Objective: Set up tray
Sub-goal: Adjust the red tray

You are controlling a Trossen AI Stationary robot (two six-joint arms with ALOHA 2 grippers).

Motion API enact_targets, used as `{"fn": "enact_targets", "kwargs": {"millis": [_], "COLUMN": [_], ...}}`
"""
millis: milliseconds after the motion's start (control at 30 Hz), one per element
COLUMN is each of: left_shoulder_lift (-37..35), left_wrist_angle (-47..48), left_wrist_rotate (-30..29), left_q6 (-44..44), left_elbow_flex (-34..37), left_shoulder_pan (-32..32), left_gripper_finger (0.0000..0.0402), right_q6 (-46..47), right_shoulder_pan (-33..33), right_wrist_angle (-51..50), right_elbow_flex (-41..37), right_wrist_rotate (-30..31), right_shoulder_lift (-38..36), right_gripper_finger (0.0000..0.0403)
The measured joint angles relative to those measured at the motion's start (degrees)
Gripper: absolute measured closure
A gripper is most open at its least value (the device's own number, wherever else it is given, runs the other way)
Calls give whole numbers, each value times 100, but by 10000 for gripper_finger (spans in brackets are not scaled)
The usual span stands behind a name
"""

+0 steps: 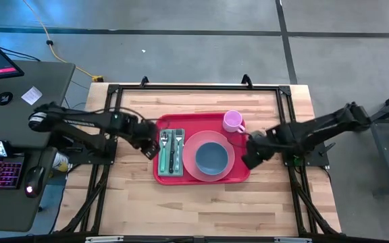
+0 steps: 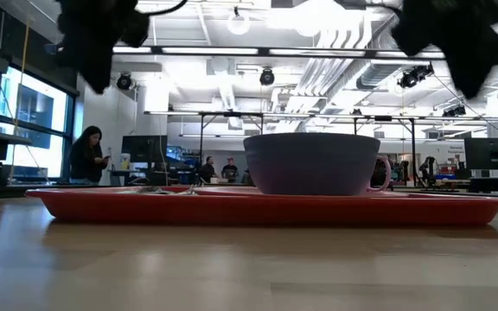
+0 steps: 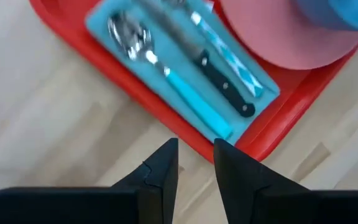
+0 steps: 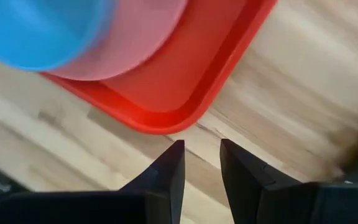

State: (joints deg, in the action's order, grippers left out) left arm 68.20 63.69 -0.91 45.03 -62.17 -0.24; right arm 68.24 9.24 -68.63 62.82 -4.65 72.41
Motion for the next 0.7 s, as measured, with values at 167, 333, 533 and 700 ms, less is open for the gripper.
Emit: {"fn": "enact_targets", "kwargs": {"millis": [167, 333, 533, 700], "left_shoulder_lift": [0, 0, -2, -4], "left_wrist_angle": [-367, -800, -538, 143], "left_wrist_rotate": [155, 472, -53, -246], "left_q6": [1353, 2097, 2807, 3577], "left_elbow_flex": [590, 1010, 1334, 1609], "left_shoulder_pan": [-590, -1254, -1516, -1516], "left_gripper_finger": [266, 266, 266, 266], "right_q6": [999, 1511, 1654, 1990], "right_shoulder_pan": [546, 738, 726, 727], "right_wrist_angle": [1297, 2309, 3218, 3121], "right_elbow_flex": [-1676, -2805, -3495, -3744], "right_wrist_rotate": [374, 896, 1508, 1328], "right_shoulder_lift": [-718, -977, -980, -982], "right_gripper_finger": [321, 322, 345, 373]}}
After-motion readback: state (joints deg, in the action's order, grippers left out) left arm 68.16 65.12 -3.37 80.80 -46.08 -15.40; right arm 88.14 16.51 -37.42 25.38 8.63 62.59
